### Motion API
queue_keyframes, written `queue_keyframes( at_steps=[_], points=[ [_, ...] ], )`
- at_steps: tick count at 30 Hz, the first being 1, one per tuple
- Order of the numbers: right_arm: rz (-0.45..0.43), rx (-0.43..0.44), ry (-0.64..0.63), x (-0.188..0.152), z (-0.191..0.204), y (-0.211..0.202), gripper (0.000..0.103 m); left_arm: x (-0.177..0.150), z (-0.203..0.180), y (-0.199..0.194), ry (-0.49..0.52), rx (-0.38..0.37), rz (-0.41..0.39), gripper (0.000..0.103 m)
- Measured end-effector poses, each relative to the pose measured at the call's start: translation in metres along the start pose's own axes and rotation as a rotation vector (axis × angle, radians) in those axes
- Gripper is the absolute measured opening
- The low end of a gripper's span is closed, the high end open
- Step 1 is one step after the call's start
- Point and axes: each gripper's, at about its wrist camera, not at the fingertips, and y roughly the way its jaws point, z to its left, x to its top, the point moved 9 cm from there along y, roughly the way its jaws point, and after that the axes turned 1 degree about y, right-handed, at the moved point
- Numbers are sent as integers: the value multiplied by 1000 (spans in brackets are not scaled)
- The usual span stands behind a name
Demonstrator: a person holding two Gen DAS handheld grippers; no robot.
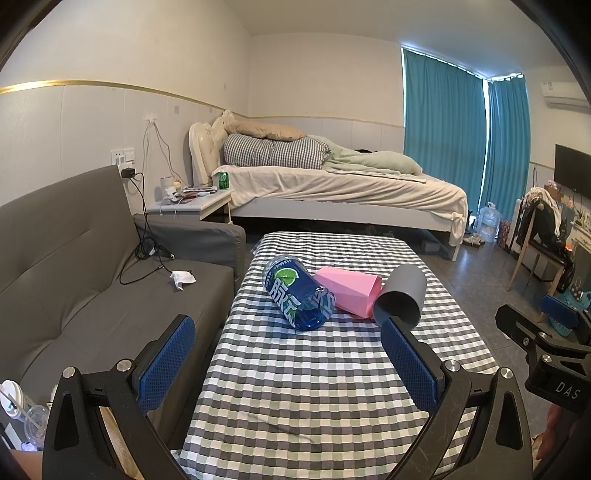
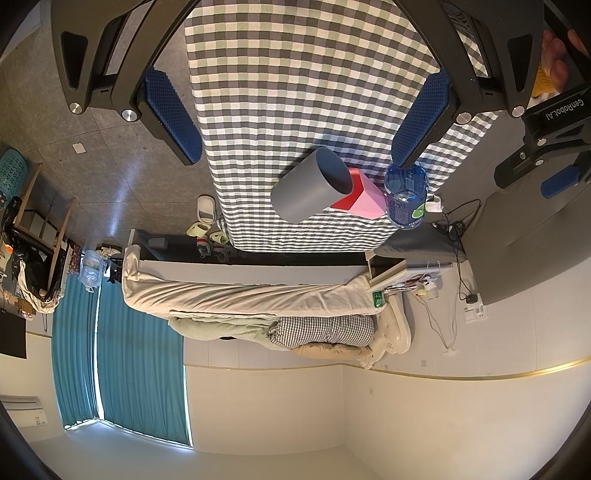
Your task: Flip cup upside down
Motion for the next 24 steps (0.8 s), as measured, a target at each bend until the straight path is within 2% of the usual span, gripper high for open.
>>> queue_keyframes(
  at_steps=[24],
  points=[
    [3,1,0,3,4,-1,103,-2,5,2,2,1,0,103]
  ],
)
